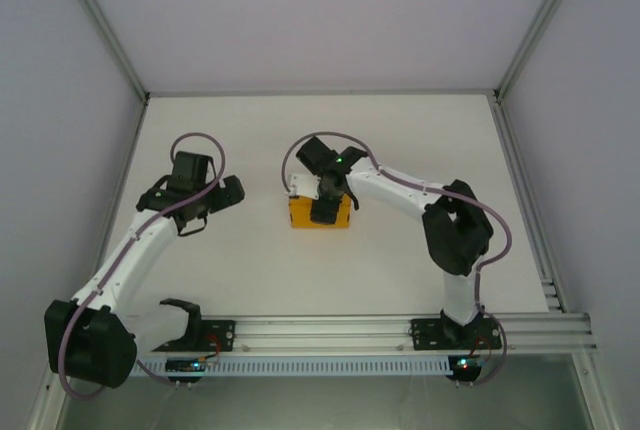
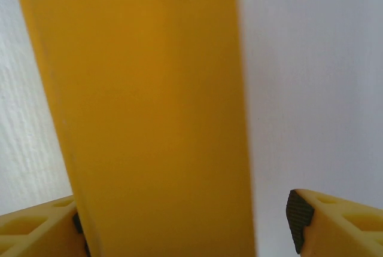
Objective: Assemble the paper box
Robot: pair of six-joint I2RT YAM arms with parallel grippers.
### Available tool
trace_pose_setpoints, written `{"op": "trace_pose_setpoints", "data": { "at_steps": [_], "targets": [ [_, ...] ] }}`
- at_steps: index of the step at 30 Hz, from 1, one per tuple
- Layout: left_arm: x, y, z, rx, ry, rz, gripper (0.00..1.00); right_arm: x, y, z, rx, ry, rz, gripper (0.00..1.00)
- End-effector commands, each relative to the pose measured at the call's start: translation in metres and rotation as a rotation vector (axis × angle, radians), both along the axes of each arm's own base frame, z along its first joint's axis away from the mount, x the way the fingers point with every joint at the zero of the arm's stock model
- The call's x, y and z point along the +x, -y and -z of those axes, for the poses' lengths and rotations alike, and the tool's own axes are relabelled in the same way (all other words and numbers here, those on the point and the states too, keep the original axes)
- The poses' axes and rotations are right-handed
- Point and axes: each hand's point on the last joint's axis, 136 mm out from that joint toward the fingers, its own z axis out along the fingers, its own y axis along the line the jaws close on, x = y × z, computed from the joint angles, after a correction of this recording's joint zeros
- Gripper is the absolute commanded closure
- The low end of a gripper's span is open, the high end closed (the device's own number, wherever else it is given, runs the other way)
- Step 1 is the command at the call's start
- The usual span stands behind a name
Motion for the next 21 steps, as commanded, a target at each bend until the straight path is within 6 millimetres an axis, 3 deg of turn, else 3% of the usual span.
{"op": "trace_pose_setpoints", "data": {
  "at_steps": [1, 6, 14, 17, 21],
  "targets": [
    [-0.001, -0.005, -0.005, 0.006, 0.010, -0.019, 0.00, 0.008, 0.004, -0.001, -0.075, 0.047, -0.026, 0.21],
    [-0.003, -0.006, -0.001, 0.010, 0.001, -0.018, 0.00, 0.025, 0.013, 0.002, -0.159, 0.129, 0.044, 0.35],
    [-0.005, -0.006, 0.005, 0.010, -0.010, -0.020, 0.00, 0.072, 0.028, -0.006, -0.255, 0.425, 0.127, 0.34],
    [-0.008, -0.006, 0.009, 0.004, -0.019, -0.022, 0.00, 0.064, 0.025, -0.005, -0.258, 0.422, 0.114, 0.30],
    [-0.011, -0.005, 0.014, -0.005, -0.027, -0.021, 0.00, 0.026, 0.020, 0.000, -0.267, 0.373, 0.064, 0.18]
  ]
}}
